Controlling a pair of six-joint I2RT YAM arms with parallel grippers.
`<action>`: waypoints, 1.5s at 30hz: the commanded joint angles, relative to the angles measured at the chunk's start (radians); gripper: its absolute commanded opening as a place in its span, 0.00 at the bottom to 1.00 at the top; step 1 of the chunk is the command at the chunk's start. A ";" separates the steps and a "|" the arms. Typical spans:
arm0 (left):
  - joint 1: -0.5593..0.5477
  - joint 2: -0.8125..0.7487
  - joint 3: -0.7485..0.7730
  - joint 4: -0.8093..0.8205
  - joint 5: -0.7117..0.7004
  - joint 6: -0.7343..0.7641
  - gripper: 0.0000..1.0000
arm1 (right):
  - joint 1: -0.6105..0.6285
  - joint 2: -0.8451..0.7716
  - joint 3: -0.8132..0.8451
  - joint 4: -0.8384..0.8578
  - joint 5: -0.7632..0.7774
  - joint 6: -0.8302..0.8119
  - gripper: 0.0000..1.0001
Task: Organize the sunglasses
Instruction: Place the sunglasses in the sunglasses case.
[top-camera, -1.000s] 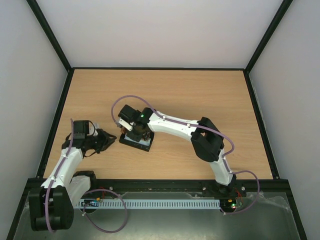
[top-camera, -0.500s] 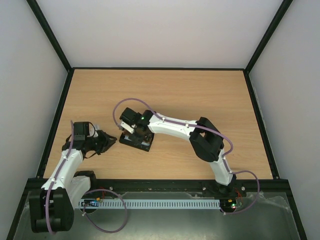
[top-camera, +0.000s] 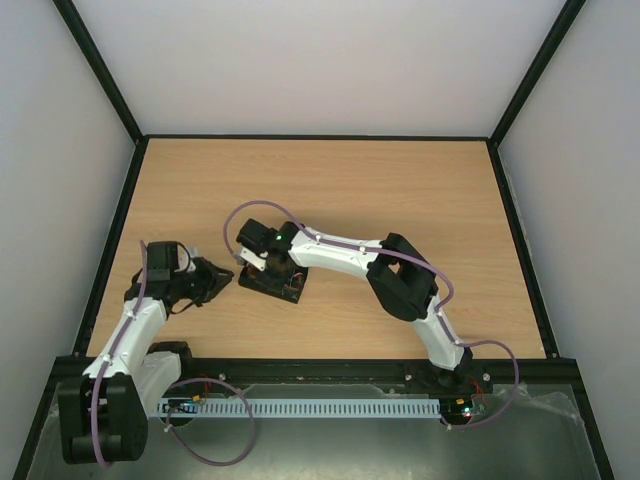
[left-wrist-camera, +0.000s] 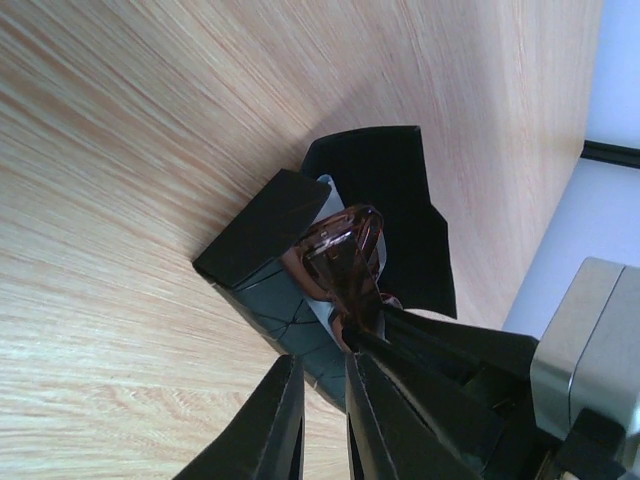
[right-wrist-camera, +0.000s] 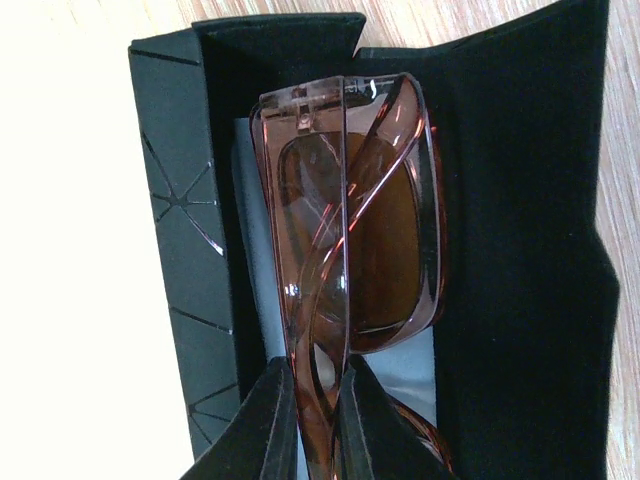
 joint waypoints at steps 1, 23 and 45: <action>0.008 0.024 -0.007 0.071 0.011 -0.044 0.15 | 0.003 0.023 0.047 -0.084 -0.023 0.008 0.01; 0.006 0.095 -0.002 0.176 0.015 -0.071 0.15 | -0.031 0.099 0.136 -0.172 -0.174 0.062 0.04; 0.006 0.086 -0.003 0.169 0.007 -0.066 0.15 | -0.048 0.031 0.109 -0.142 -0.080 0.085 0.39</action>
